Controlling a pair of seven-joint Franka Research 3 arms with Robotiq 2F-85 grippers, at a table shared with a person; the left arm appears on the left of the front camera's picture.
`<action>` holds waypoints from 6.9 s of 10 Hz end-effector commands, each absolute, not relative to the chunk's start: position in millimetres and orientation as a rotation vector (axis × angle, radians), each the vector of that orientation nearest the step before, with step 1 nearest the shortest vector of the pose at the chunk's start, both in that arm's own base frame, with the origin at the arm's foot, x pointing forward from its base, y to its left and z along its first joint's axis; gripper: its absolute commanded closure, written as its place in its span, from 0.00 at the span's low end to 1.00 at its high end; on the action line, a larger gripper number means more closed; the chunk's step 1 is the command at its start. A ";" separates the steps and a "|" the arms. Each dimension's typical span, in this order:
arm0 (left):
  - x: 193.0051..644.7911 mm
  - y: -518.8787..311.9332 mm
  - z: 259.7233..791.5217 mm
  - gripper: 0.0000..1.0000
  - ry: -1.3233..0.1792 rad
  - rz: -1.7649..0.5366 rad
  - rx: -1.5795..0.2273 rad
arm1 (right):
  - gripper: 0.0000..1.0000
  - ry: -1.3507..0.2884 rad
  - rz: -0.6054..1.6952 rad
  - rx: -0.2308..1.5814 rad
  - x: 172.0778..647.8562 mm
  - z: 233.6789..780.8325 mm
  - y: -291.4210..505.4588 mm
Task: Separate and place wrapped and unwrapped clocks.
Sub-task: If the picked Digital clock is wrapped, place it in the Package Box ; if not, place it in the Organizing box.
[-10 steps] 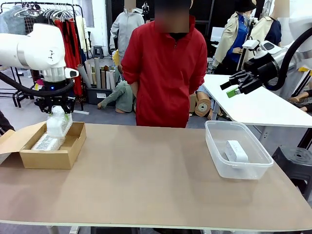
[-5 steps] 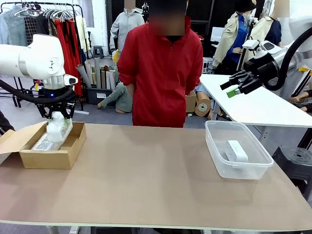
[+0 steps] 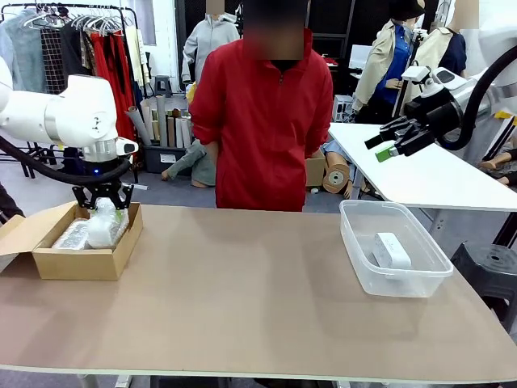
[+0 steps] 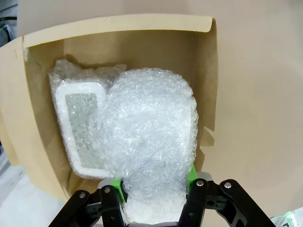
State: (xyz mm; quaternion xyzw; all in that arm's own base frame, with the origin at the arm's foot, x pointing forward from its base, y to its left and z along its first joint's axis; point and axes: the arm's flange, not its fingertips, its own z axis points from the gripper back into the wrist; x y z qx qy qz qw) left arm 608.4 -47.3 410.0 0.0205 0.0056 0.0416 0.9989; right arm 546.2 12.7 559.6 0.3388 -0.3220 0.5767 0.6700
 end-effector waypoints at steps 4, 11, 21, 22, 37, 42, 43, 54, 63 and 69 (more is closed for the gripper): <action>606.6 -47.8 390.4 1.00 0.028 0.079 0.008 | 0.00 -0.728 1.294 0.762 548.4 564.3 13.1; 608.9 -40.3 375.3 0.36 0.060 0.095 0.001 | 0.00 -0.728 1.294 0.762 548.4 564.3 13.1; 604.5 -36.9 407.2 0.00 0.016 0.146 -0.006 | 0.00 -0.728 1.294 0.762 548.4 564.3 13.1; 610.0 -41.0 398.7 0.00 0.025 0.106 0.028 | 0.00 -0.728 1.294 0.762 548.4 564.3 13.1; 601.5 -31.8 413.7 0.00 0.128 -0.087 -0.136 | 0.00 -0.728 1.294 0.762 548.4 564.3 13.1; 578.8 -21.1 457.6 0.00 0.038 -0.484 -0.389 | 0.00 -0.728 1.294 0.762 548.4 564.3 13.1; 575.9 -19.9 468.5 0.00 -0.007 -0.568 -0.422 | 0.00 -0.728 1.294 0.762 548.4 564.3 13.1; 535.2 -63.5 545.7 0.00 -0.591 -1.017 -0.266 | 0.00 -0.728 1.294 0.762 548.4 564.3 13.1; 575.2 -34.6 509.7 0.00 -0.510 -1.493 -0.466 | 0.00 -0.728 1.294 0.762 548.4 564.3 13.1; 594.4 -5.4 513.5 0.00 -0.787 -1.322 -0.640 | 0.00 -0.728 1.294 0.762 548.4 564.3 13.1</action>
